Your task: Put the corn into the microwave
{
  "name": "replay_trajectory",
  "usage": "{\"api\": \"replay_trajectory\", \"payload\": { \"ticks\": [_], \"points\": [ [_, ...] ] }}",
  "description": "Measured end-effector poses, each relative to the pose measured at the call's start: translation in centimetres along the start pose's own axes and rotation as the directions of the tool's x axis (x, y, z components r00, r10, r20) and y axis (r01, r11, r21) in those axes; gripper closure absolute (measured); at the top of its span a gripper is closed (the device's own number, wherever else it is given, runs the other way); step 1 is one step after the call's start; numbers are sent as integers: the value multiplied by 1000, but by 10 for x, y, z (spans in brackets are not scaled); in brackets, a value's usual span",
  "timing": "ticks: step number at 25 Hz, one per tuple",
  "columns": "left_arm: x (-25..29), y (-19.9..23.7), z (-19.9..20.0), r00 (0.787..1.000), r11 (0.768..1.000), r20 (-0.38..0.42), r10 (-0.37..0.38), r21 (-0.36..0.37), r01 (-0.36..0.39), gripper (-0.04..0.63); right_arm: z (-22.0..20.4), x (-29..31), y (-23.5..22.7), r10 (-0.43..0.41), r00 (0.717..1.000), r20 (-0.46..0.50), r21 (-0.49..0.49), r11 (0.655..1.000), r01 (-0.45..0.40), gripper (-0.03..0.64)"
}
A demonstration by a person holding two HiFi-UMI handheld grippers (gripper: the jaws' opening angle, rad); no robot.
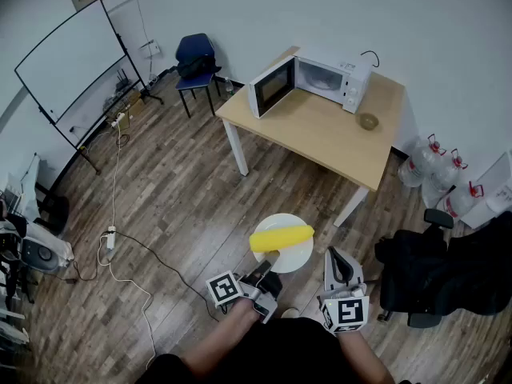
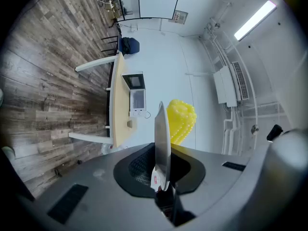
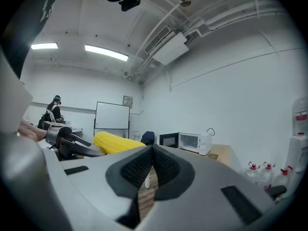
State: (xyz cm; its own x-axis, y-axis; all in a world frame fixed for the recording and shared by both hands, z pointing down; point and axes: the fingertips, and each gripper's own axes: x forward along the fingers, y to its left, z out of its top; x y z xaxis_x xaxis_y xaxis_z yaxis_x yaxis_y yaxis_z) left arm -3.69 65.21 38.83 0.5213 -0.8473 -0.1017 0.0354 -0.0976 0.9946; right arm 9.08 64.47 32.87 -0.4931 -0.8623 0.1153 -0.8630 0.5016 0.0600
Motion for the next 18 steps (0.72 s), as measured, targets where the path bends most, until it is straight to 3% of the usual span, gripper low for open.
{"api": "replay_trajectory", "payload": {
  "ticks": [18],
  "points": [
    [-10,1,1,999,1000,40,8,21,-9,569,-10,-5,-3,10,1000,18,59,998,-12,557]
  ]
}}
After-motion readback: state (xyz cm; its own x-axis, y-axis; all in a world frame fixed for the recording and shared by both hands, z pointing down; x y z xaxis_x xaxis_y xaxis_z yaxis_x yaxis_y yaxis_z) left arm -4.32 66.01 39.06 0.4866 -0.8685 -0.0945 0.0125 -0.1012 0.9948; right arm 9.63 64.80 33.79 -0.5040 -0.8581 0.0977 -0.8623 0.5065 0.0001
